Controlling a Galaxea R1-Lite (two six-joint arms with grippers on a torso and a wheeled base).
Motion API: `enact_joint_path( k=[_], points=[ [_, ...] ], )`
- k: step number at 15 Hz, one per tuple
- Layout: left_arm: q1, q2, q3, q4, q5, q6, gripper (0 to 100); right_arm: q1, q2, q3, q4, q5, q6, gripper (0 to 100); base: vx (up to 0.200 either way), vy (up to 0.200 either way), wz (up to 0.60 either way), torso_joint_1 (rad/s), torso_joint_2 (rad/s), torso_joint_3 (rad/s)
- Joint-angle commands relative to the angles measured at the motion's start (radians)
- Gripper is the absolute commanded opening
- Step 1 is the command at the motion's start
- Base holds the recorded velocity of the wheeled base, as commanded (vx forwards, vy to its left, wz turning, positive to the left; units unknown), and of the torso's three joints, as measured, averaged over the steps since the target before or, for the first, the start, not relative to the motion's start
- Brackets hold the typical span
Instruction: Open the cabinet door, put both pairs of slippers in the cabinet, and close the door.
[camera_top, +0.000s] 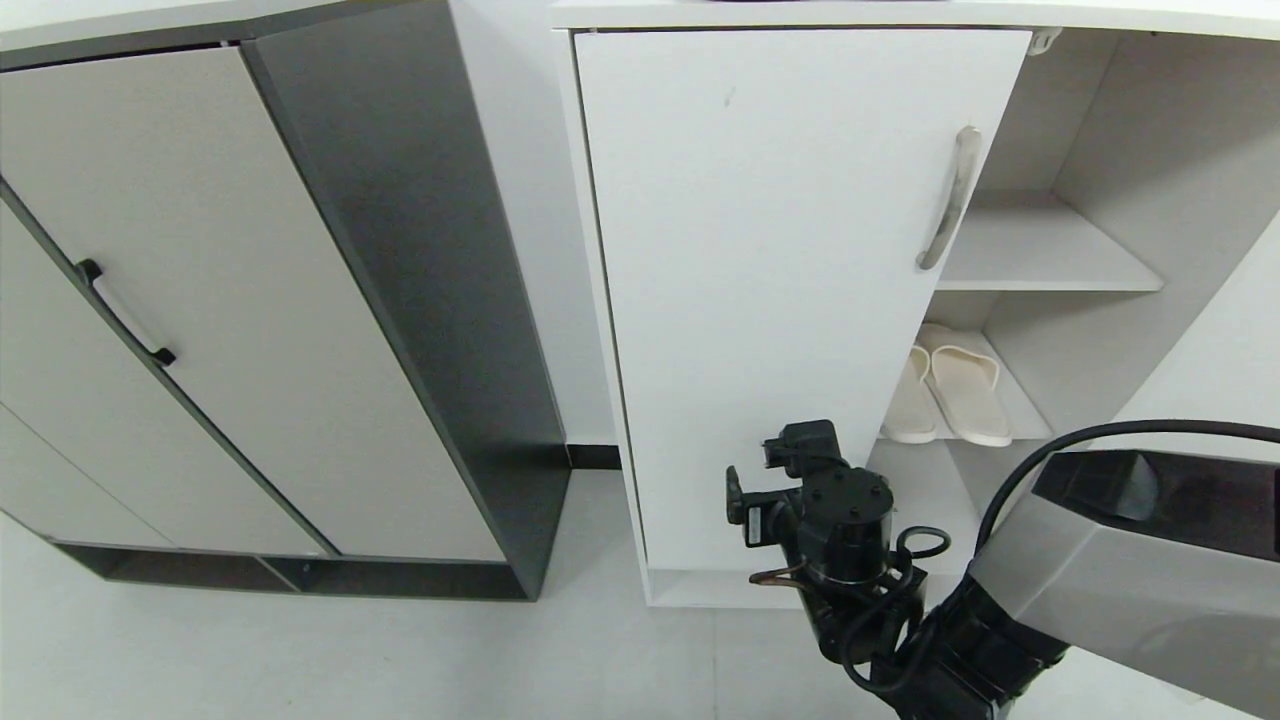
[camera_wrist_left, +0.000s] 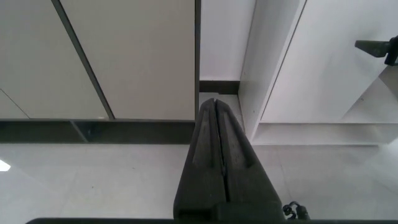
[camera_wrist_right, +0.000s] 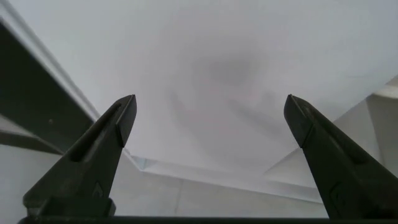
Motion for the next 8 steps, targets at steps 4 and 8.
enact_joint_path(
  k=[4, 8],
  points=[
    [0.000, 0.002, 0.000, -0.001, -0.001, 0.000, 0, 0.003, 0.001, 0.000, 0.000, 0.001, 0.000, 100, 0.000, 0.000, 0.00, 0.002, 0.00, 0.114],
    [0.000, 0.002, 0.000, 0.001, -0.003, 0.000, 0, 0.003, 0.001, 0.000, 0.000, 0.001, 0.000, 100, 0.000, 0.000, 0.00, 0.007, 0.00, 0.199]
  ],
)
